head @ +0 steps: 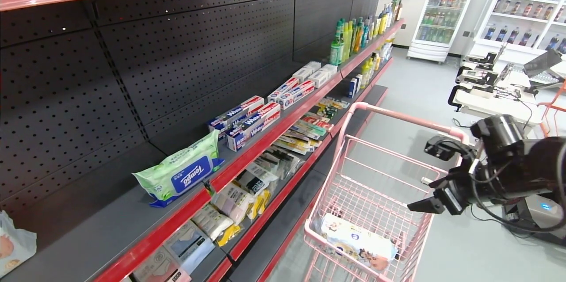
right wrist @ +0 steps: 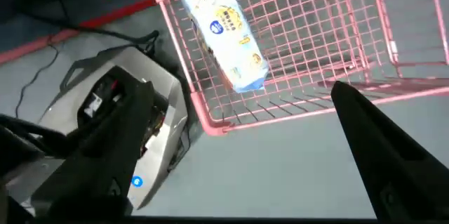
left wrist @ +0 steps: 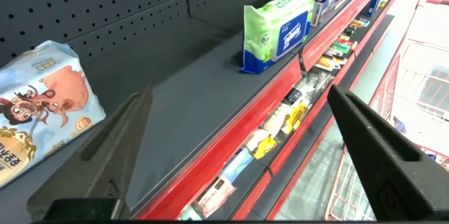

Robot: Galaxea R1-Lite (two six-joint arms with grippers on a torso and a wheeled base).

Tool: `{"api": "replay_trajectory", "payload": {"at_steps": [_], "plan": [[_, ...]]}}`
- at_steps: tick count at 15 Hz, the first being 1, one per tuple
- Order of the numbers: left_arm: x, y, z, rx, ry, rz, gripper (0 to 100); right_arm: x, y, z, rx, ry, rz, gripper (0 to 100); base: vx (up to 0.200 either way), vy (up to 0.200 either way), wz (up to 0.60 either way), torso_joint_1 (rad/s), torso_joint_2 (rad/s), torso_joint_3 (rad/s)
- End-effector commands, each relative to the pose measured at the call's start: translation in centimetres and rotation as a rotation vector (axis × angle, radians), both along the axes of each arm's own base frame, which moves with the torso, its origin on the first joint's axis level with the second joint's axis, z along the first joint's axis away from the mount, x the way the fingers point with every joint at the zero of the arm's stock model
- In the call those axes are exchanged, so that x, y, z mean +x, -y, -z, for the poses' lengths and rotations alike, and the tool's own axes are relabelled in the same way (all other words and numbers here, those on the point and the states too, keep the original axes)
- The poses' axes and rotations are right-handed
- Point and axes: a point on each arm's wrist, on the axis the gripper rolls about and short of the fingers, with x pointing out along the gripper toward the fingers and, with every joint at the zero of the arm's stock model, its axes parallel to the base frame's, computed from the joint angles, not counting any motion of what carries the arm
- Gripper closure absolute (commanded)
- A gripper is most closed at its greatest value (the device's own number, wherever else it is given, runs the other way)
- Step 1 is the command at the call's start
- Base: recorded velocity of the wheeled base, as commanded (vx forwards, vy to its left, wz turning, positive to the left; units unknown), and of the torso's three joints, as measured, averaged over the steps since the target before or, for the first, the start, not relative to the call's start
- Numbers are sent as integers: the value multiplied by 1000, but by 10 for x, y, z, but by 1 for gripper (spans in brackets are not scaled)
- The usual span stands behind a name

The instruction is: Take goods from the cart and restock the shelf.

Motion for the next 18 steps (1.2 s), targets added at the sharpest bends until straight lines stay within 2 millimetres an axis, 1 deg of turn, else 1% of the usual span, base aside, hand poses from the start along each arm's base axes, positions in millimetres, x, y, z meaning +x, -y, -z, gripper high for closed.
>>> {"api": "replay_trajectory", "payload": {"at_steps": [1,3,5,6,8,10,13,15,18], "plan": [[0,0,0,0,-1,0,0,31,-19,48,-10,-115,-78,0,0,0,0,0,0,0],[0,0,0,0,-1,0,0,38,-20,59,-51,-123,-108,0,0,0,0,0,0,0],[0,0,0,0,-1,0,0,40,-21,71,-61,-146,-144,0,0,0,0,0,0,0],[0,0,0,0,-1,0,0,40,-22,74,-64,-152,-151,0,0,0,-600,-2,7,-2],[0,0,0,0,-1,0,0,44,-27,92,-77,-161,-204,0,0,0,-600,-2,0,9],[0,0,0,0,-1,0,0,50,-39,106,-84,-107,-239,0,0,0,0,0,0,0],[0,0,0,0,-1,0,0,53,-50,113,-85,-100,-270,0,0,0,0,0,0,0],[0,0,0,0,-1,0,0,58,-58,114,-85,-88,-286,0,0,0,0,0,0,0],[0,0,0,0,-1,0,0,60,-62,119,-90,-93,-305,0,0,0,0,-19,58,32]]}}
